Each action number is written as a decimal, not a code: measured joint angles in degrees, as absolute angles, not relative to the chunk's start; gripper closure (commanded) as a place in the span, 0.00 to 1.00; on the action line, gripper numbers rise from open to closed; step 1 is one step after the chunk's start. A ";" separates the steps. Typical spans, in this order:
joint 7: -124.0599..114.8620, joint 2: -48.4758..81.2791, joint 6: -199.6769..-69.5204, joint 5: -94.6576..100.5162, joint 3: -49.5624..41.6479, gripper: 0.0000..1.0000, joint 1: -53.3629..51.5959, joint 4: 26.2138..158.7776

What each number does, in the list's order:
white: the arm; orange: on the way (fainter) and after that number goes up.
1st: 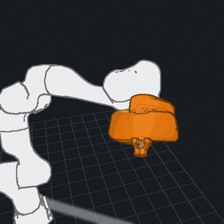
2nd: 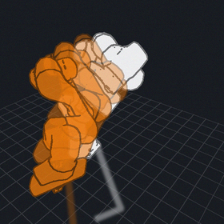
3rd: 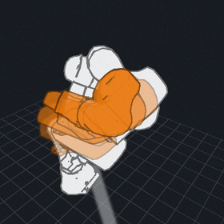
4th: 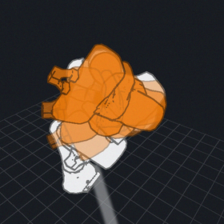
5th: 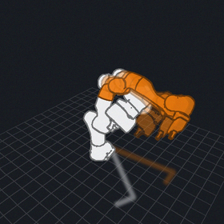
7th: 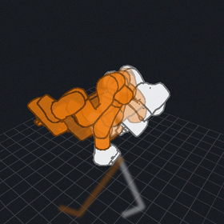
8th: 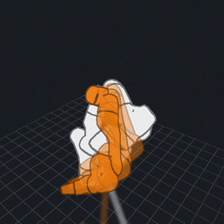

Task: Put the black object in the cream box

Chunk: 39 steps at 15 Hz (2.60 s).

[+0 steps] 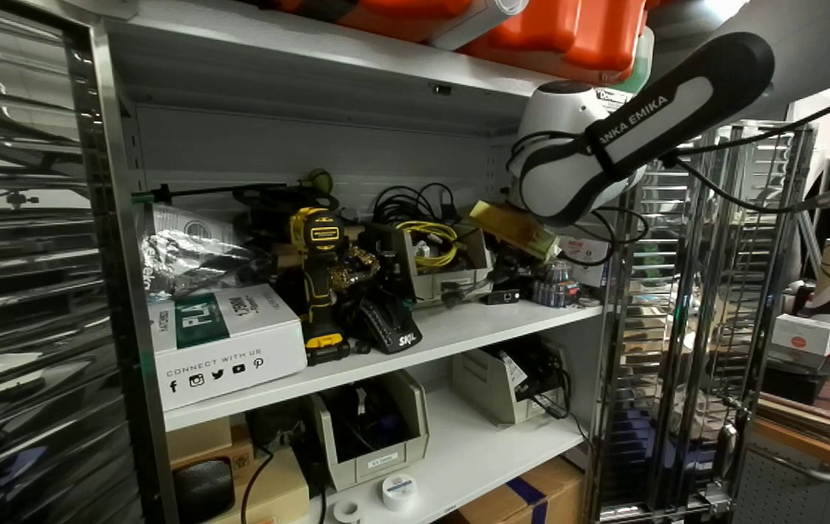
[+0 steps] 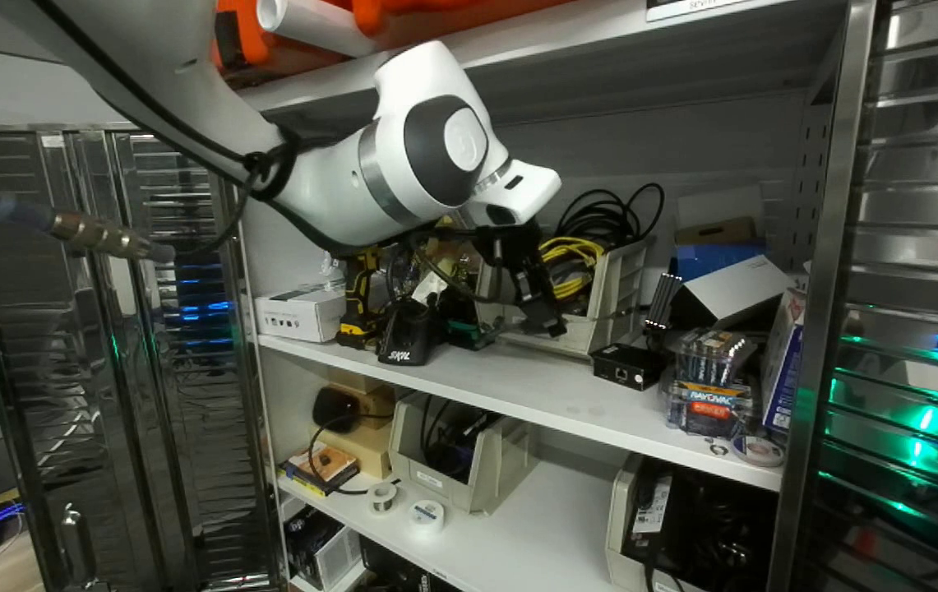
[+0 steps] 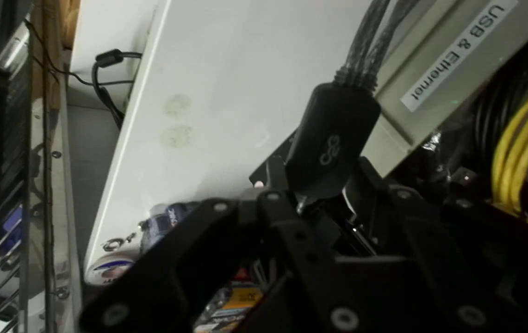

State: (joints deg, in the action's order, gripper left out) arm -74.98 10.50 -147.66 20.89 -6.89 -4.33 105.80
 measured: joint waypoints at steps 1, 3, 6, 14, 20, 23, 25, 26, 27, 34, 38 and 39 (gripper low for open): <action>-77.80 9.90 -149.74 24.33 -6.99 0.85 -4.57 106.62; -84.16 8.61 -153.21 32.58 -7.38 0.85 -5.25 107.97; -95.08 6.27 -155.88 46.15 -8.15 0.86 -6.28 109.46; -122.11 3.90 -155.44 78.84 -8.14 0.86 -7.32 109.79; -132.93 7.25 -148.95 93.76 -6.87 0.87 -10.05 104.89; -133.70 10.41 -145.09 97.44 -6.54 0.87 -11.23 101.09; -133.62 12.95 -143.44 98.65 -6.52 0.87 -11.62 98.75; -133.41 14.30 -142.66 99.35 -5.81 0.88 -11.18 97.61; -133.01 15.65 -142.04 100.20 -4.72 0.88 -10.40 96.47; -126.32 24.75 -141.43 104.64 -0.90 0.36 -7.08 86.66; -121.53 27.09 -141.47 104.65 -0.70 0.07 -6.12 82.76; -120.64 27.21 -141.56 104.65 -0.63 0.00 -5.88 82.23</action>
State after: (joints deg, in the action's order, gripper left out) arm -120.64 27.21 -141.56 104.65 -0.63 -5.88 82.23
